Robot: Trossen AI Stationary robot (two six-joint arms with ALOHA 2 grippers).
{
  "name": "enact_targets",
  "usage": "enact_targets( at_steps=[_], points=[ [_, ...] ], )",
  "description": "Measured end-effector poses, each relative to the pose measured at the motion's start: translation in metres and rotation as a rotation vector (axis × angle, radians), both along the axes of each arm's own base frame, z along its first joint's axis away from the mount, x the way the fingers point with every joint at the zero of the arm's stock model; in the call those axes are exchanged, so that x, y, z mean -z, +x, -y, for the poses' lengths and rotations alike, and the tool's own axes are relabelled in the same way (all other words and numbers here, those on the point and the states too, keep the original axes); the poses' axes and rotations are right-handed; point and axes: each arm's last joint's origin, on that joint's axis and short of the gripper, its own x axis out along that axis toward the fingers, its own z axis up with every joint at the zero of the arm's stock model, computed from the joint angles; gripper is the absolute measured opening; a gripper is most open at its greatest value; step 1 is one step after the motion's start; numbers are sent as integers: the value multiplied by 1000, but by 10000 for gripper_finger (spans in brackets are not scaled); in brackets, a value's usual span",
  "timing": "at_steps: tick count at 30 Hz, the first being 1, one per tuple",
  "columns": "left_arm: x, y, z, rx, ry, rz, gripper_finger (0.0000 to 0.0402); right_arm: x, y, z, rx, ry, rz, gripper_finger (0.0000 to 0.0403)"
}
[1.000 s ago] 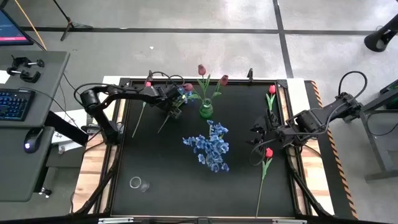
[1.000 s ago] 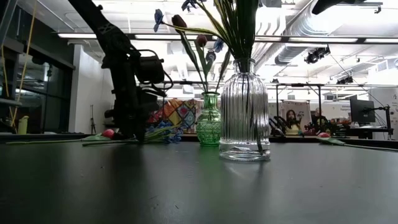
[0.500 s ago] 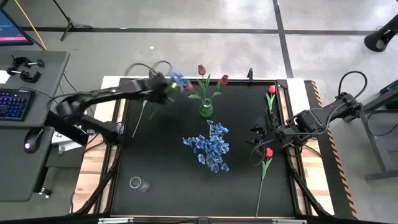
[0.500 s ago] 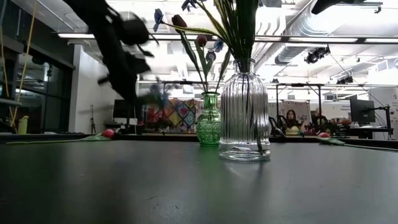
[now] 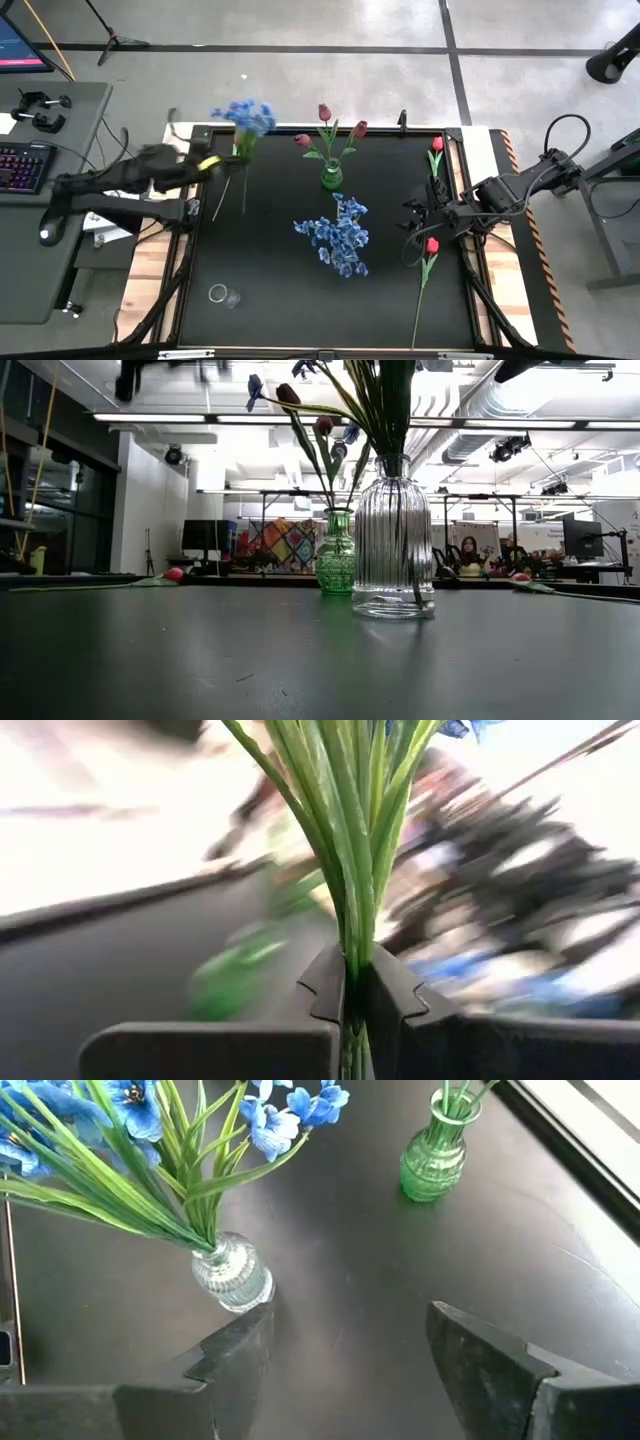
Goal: Sort flowers into vase by color
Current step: Put the blue flowers into the right transparent vase
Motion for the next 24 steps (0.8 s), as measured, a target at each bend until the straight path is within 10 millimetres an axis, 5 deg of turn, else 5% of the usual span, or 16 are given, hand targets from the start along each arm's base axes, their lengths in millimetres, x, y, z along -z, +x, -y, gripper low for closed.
enact_targets(
  at_steps=[4, 9, 14, 24],
  points=[
    [-27, 4, 27, 84, 131, 309, 1, -1, 0, 1, 19, -26, 17, 252],
    [-33, 38, 69, 149, 336, 379, 0, -2, 1, 1, 36, -43, 40, 252],
    [-30, 71, 108, 210, 346, 435, 0, -3, 3, 0, -11, -81, 45, 252],
    [21, 91, 200, 140, 203, 339, 0, -13, 6, 2, -89, -126, 123, 252]
  ],
)
